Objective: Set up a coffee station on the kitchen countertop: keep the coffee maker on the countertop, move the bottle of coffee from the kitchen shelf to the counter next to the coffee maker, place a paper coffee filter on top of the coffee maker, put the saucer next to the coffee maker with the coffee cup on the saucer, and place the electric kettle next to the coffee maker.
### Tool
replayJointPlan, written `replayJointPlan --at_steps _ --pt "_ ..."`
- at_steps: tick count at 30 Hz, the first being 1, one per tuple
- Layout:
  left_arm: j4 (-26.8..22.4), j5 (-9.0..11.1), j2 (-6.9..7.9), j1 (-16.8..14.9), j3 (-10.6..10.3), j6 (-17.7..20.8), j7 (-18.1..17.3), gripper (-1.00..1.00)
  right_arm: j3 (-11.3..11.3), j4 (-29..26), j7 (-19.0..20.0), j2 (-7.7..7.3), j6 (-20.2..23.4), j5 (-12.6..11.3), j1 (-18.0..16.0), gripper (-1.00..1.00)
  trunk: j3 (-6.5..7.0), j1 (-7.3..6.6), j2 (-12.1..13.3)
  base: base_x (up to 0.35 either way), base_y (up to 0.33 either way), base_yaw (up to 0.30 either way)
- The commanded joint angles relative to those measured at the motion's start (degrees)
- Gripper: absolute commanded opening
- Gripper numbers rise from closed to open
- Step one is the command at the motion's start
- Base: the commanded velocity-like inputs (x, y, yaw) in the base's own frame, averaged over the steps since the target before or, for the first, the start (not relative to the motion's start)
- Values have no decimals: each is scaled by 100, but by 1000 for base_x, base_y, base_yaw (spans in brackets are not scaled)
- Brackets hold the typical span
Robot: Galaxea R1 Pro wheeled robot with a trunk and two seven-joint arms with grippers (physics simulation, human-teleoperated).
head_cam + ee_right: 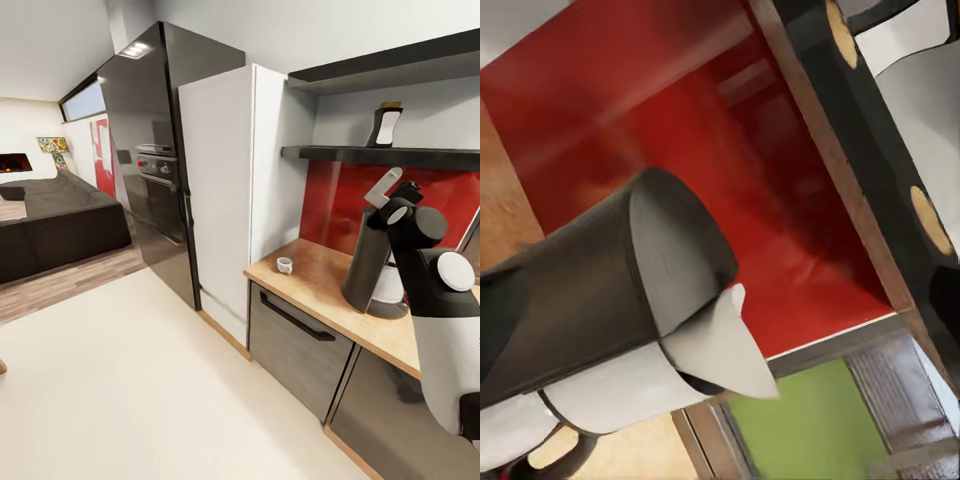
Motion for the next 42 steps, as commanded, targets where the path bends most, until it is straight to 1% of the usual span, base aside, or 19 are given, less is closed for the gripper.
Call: replayJointPlan --at_steps 1,5,7,8,10,11,13,14,15,17,20,21,23,27,30,32,33,36,42 --pt "4 -4 2 -5 -16 -21 7 100 16 86 54 10 19 51 -7 100 -13 4 -13 -1 30 0" --pt "3 -6 3 -5 -14 -21 7 100 11 561 53 244 22 -139 -5 100 -13 4 -13 0 13 0" --pt "3 -8 3 -5 -18 -21 7 100 9 1120 44 494 22 -568 -5 100 -13 4 -13 0 3 0" --pt "3 -8 3 -5 -18 -21 7 100 9 1242 42 536 22 -681 -5 100 -13 4 -13 0 2 0" --pt "3 -8 10 -5 -19 -21 7 100 9 1700 38 717 23 -1190 -5 100 -13 4 -13 0 1 0" --pt "3 -8 12 -5 -20 -21 7 100 9 1808 38 768 21 -1329 -5 100 -13 4 -13 0 0 0" --pt "3 -8 12 -5 -20 -21 7 100 9 2249 31 992 17 -1896 -5 100 -13 4 -13 0 0 0" --pt "3 -8 12 -5 -20 -21 7 100 10 2373 30 1049 16 -2030 -5 100 -13 4 -13 0 0 0" --pt "3 -8 8 -5 -20 -19 7 100 14 2780 27 1225 9 -2377 -5 100 -13 4 -13 0 0 0" --pt "7 -8 9 -5 -20 -16 7 100 16 3356 9 1431 -32 -2700 -3 100 -13 4 -13 0 0 0" --pt "11 -8 8 -5 -25 -13 5 100 17 4367 -51 1611 -531 -3084 -4 100 -13 4 -13 0 0 0" --pt "11 -8 2 -5 -27 -9 3 100 17 4894 -68 1690 -1008 -3293 -3 100 -13 4 -13 0 0 0" --pt "12 -8 -11 -5 -28 -6 1 100 17 5578 -80 1745 -1624 -3553 -2 100 -13 4 -13 0 0 0" --pt "8 -15 -30 -5 -29 -3 -1 100 17 7106 -227 1779 -2699 -3790 21 100 -13 4 -13 0 0 0" --pt "5 -16 -35 -5 -29 -3 -2 100 17 7722 -623 1803 -3344 -3826 180 100 -13 4 -13 0 0 0" --pt "5 -17 -34 -5 -29 -3 -2 100 17 7888 -950 1856 -3652 -3833 393 100 -13 4 -13 0 0 0" --pt "4 -17 -33 -5 -29 -3 -2 100 17 7971 -1293 1916 -3839 -3836 680 100 -13 4 -13 0 0 0" --pt "5 -17 -29 -5 -29 -3 -2 100 17 8022 -1791 1985 -3959 -3843 1067 100 -13 4 -13 0 0 0" --pt "3 -17 -12 -5 -29 -5 -2 100 6 8054 -3353 2083 -4042 -3858 1990 100 -13 4 -13 0 0 0"
